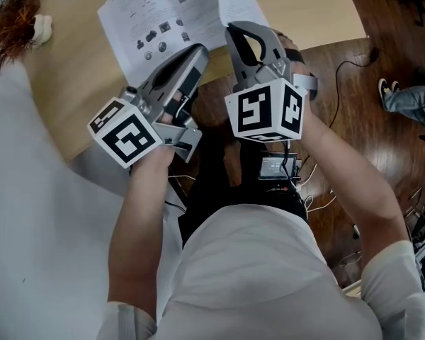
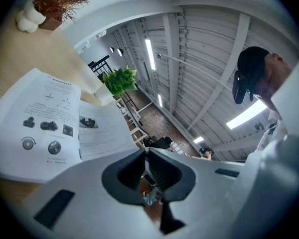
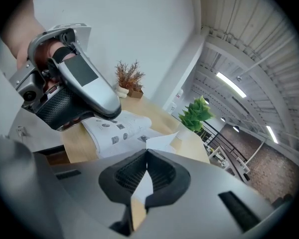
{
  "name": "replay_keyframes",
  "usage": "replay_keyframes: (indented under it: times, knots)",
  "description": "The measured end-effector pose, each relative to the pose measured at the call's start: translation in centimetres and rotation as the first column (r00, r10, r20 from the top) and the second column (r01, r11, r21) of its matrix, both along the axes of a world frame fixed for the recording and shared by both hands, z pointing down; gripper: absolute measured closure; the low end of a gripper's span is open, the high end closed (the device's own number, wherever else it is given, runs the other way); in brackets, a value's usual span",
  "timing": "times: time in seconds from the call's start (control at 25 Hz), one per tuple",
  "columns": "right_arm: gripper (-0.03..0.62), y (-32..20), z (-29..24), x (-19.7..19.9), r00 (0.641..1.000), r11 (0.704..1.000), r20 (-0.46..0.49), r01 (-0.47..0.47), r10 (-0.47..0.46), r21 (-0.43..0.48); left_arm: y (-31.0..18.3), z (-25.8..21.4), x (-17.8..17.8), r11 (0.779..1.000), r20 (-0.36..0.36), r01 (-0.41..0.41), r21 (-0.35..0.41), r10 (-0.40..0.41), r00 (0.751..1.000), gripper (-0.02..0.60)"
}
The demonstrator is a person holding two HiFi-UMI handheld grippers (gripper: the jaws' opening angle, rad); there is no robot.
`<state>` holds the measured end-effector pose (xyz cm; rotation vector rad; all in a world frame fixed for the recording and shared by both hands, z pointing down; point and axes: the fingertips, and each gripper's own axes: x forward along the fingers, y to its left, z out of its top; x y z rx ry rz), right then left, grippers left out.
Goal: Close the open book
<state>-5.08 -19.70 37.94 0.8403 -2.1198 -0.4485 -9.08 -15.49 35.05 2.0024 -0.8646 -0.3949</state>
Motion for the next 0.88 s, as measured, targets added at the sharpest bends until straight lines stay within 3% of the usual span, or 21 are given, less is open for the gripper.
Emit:
replay_keyframes:
  times: [0.44, 0.68, 0.88]
  knots:
    - [0.591, -0.9, 1.3, 3.3, 0.981, 0.979, 0.139, -0.109, 0.134, -0.175, -0.6, 1.0, 2.8, 0.999, 0.018, -0.027, -0.029, 0.028, 0.999, 0.581]
    - [0.59, -0.9, 1.7, 4.1, 0.967, 0.965, 0.189, -0.123, 0.17, -0.233, -0.7, 1.4, 4.0, 0.998, 0.023, -0.042, -0.039, 0.043, 0.999, 0.581]
    - [0.589, -1.4, 2.4, 5.1, 0.934, 0.929, 0.249, -0.168, 0.257, -0.33, -0.8, 1.7, 4.4, 0.998, 0.027, -0.041, -0.044, 0.042, 0.999, 0.581]
